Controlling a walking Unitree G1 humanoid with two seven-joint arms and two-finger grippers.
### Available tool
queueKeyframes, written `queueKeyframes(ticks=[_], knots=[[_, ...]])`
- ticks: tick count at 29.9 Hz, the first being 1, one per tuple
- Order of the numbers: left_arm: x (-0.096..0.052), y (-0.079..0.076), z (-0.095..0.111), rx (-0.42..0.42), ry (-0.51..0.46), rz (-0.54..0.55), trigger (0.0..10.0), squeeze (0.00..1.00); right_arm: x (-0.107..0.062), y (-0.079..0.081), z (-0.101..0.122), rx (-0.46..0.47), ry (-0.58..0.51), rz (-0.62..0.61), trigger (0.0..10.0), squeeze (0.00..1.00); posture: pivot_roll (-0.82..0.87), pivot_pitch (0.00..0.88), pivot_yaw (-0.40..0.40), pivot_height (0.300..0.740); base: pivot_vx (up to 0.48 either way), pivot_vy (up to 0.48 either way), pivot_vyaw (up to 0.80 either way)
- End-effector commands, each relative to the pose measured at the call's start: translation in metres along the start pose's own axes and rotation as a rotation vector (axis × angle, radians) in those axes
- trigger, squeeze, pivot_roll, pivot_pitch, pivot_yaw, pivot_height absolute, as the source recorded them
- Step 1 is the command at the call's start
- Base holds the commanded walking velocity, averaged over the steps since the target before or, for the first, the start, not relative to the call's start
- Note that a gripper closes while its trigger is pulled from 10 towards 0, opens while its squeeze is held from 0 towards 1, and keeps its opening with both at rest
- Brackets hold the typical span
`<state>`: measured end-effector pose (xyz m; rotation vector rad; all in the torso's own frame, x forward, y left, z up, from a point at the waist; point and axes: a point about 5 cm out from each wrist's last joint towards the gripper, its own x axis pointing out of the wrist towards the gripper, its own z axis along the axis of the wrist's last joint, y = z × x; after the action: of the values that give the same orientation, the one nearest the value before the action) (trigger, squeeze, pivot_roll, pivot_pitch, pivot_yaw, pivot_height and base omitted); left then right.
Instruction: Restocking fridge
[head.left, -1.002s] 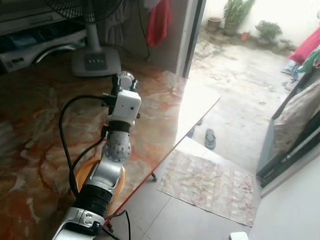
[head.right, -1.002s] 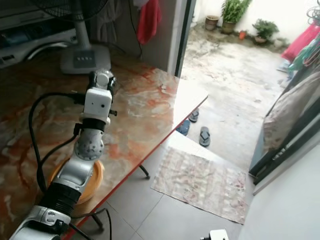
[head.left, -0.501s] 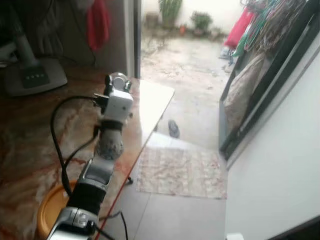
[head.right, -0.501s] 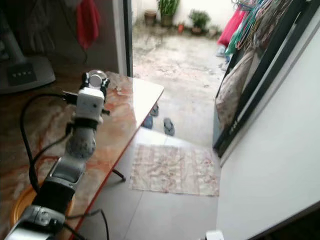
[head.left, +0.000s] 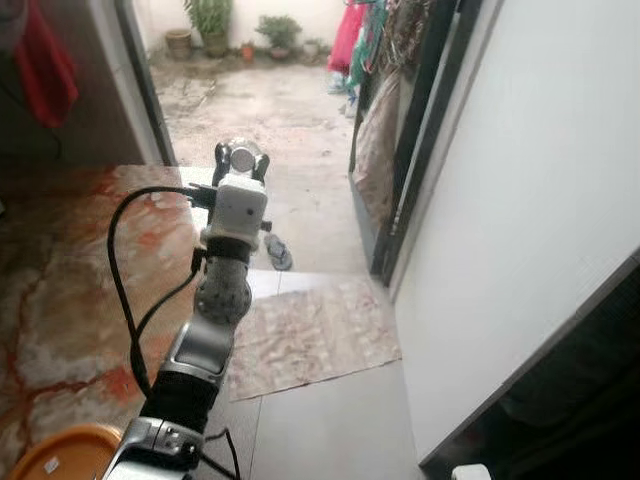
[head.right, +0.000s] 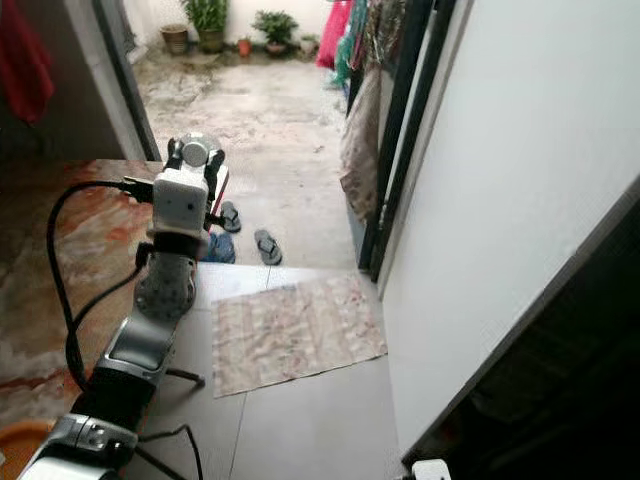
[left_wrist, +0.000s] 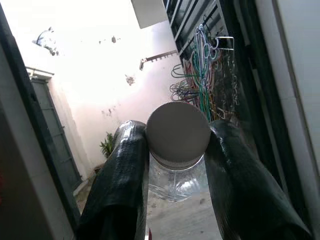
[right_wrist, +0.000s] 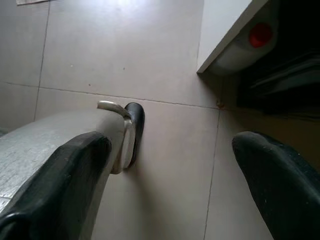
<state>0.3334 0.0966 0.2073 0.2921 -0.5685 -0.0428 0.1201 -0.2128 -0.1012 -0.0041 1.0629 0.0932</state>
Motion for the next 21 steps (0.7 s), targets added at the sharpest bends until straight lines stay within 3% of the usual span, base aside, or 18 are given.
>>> queueKeyframes(ticks=[1,21], knots=[[0.0028,0.0098,0.0056,0.009,-0.039,0.02,10.0,0.0,0.0,0.0031,-0.0036,0.004,0.011,0.008,10.0,0.0,0.05,0.0,-0.014,0.74,0.0,0.0,-0.8],[0.0011,0.0087,0.002,0.002,-0.025,0.007,10.0,0.0,0.0,0.0033,-0.0038,0.002,0.012,0.009,10.0,0.0,0.04,0.0,-0.014,0.74,0.0,0.0,-0.8]])
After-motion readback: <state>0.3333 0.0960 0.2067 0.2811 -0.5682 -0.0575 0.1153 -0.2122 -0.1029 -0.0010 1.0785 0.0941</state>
